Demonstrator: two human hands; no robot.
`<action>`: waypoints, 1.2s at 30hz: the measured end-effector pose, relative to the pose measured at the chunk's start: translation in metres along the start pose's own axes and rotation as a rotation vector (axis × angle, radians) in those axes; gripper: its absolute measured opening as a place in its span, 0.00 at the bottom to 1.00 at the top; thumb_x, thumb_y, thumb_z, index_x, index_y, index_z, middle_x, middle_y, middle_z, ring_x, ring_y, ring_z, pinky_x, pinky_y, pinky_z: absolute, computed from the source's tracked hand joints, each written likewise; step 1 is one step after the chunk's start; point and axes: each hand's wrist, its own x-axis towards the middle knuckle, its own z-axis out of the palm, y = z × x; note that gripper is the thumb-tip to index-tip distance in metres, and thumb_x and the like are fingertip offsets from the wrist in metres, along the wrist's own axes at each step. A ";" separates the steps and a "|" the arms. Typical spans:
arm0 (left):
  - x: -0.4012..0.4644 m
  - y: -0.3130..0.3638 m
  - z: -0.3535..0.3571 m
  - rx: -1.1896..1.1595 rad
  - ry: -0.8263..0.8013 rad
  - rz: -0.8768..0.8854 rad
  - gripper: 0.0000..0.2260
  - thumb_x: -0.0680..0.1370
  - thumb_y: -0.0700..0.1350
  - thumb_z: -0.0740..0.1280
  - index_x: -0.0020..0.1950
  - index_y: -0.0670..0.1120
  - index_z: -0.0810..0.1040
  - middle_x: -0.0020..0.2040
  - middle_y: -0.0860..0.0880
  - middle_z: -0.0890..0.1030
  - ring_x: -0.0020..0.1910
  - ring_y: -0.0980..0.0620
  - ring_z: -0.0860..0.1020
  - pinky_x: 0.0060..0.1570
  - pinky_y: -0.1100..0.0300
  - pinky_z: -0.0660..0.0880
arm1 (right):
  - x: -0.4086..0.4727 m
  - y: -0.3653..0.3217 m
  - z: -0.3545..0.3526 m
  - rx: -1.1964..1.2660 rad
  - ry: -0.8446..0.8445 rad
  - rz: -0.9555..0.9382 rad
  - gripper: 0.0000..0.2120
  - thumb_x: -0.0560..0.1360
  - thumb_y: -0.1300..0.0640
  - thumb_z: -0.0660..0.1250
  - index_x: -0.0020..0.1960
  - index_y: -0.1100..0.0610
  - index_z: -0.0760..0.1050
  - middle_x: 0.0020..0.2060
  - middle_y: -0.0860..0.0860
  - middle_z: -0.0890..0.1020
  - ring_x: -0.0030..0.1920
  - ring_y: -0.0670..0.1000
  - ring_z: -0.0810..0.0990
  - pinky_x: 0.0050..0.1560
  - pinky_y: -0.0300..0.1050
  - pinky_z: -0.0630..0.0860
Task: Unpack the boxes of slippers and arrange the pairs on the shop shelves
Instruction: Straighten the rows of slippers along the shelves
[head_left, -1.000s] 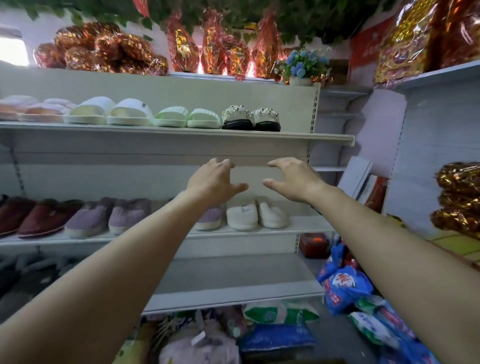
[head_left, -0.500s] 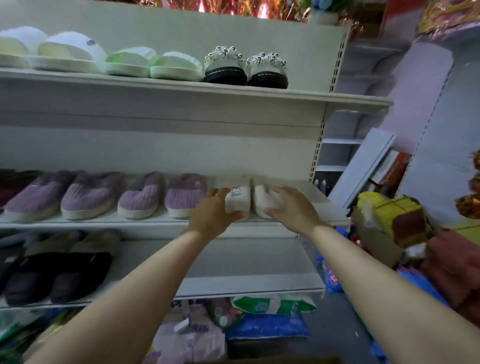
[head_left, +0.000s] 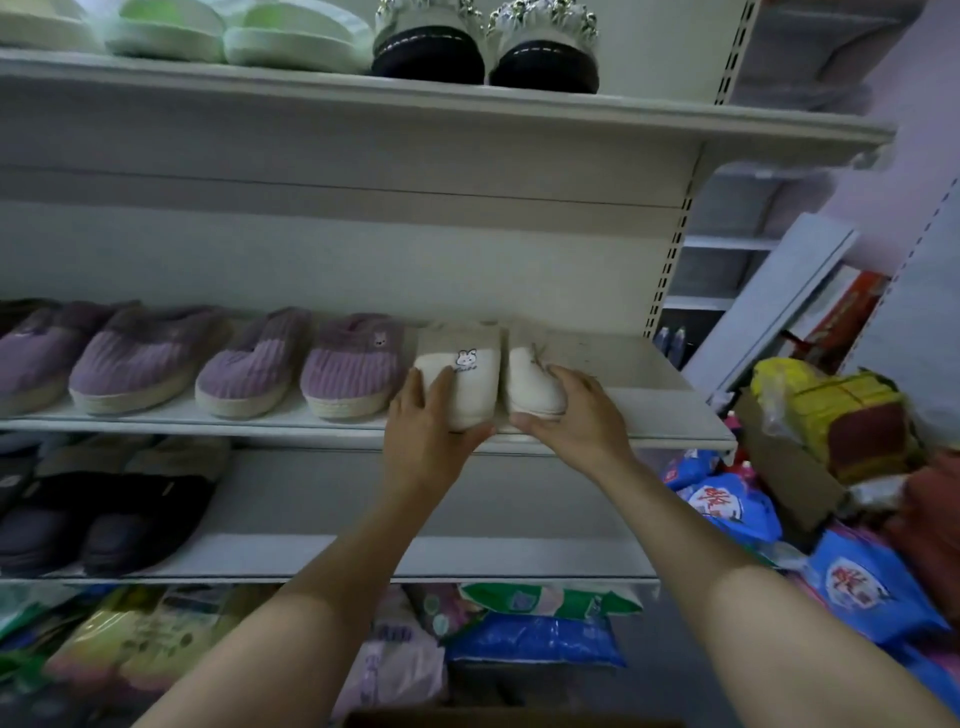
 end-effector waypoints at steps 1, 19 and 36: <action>0.000 0.000 0.000 -0.006 0.007 0.001 0.40 0.67 0.59 0.79 0.74 0.47 0.70 0.73 0.32 0.67 0.68 0.31 0.69 0.64 0.41 0.70 | 0.000 0.000 0.002 0.014 0.008 -0.008 0.41 0.65 0.37 0.78 0.73 0.51 0.70 0.68 0.52 0.74 0.69 0.54 0.72 0.66 0.46 0.69; -0.003 -0.007 -0.012 -0.045 0.020 0.033 0.37 0.73 0.58 0.74 0.77 0.48 0.66 0.78 0.39 0.62 0.75 0.37 0.63 0.69 0.43 0.68 | -0.010 -0.011 0.013 -0.017 0.054 -0.038 0.42 0.70 0.34 0.72 0.77 0.50 0.61 0.76 0.58 0.64 0.75 0.59 0.64 0.70 0.53 0.66; 0.025 -0.159 -0.142 0.082 0.130 -0.139 0.38 0.72 0.60 0.74 0.77 0.51 0.64 0.76 0.33 0.60 0.75 0.33 0.59 0.70 0.42 0.62 | -0.018 -0.187 0.109 -0.011 -0.064 -0.188 0.35 0.73 0.40 0.73 0.74 0.54 0.70 0.74 0.56 0.68 0.72 0.58 0.68 0.69 0.45 0.64</action>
